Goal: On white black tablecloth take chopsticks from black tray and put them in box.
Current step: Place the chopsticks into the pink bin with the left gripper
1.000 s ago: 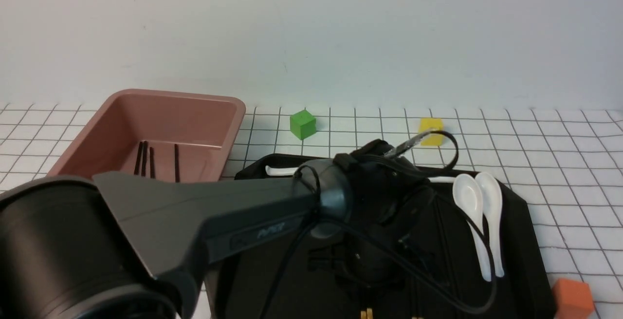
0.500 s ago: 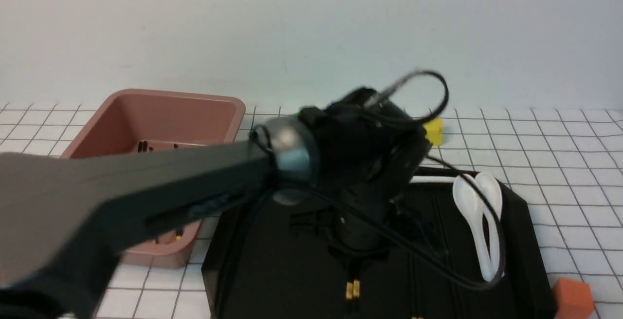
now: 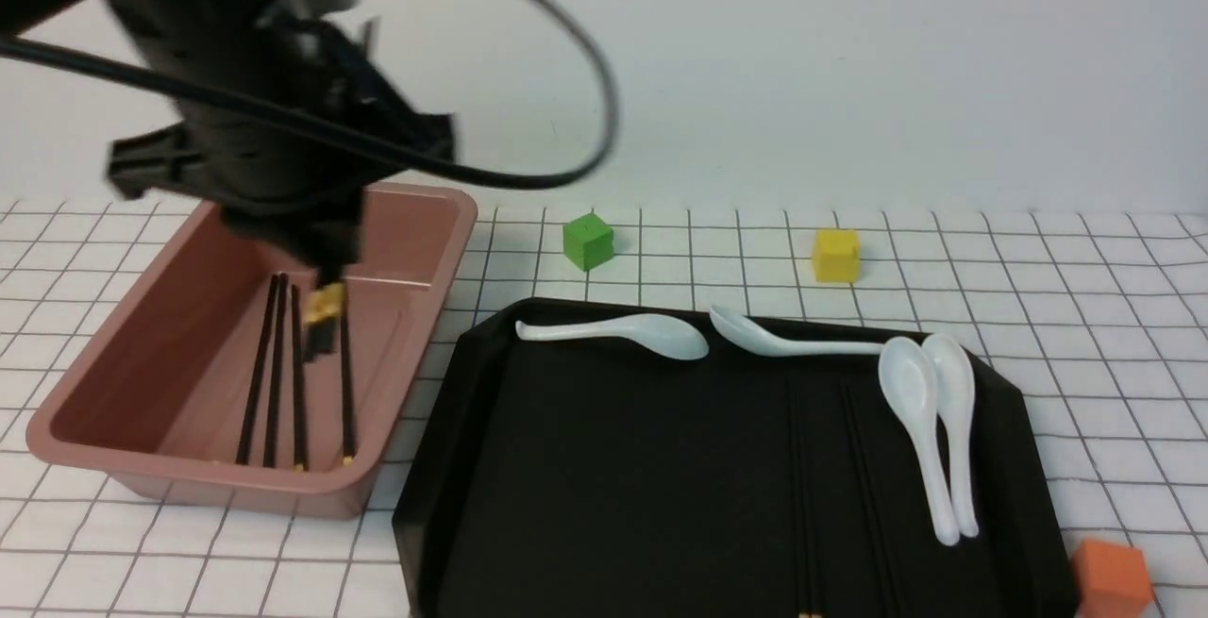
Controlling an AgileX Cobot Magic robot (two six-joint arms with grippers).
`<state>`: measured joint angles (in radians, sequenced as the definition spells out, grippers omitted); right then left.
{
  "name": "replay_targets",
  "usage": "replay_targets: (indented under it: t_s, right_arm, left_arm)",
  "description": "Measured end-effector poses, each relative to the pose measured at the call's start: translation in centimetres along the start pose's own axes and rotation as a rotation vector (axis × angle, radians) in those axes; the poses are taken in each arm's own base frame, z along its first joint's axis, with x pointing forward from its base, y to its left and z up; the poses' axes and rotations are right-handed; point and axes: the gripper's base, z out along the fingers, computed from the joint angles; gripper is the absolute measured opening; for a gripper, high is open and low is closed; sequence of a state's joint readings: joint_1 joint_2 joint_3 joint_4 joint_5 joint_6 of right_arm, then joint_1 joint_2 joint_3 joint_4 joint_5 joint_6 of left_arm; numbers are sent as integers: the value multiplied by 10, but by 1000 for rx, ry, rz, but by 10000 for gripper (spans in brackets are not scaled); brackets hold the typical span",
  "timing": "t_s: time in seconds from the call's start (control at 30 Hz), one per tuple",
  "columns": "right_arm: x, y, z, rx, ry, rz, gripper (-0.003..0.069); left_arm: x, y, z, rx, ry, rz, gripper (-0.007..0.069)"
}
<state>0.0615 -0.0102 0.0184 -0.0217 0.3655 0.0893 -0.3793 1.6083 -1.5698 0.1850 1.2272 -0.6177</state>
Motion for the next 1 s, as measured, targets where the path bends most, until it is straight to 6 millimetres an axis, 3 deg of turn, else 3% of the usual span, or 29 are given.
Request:
replay_targets:
  t_s: [0.17,0.33,0.5,0.7,0.9,1.0]
  right_arm:
    - [0,0,0,0,0,1,240]
    - [0,0,0,0,0,1,240]
    - [0,0,0,0,0,1,240]
    - [0,0,0,0,0,1,240]
    - [0,0,0,0,0,1,240]
    - [0,0,0,0,0,1,240]
  left_arm:
    - [-15,26,54,-69,51,-58,115]
    - [-19,26,112,-140,115,-7,118]
    - [-14,25,141,-176,184,6,158]
    - [-23,27,120,-218,197,18,202]
    - [-31,29,55,-123,69,54,192]
    - [-23,38,4,-53,-19,69,127]
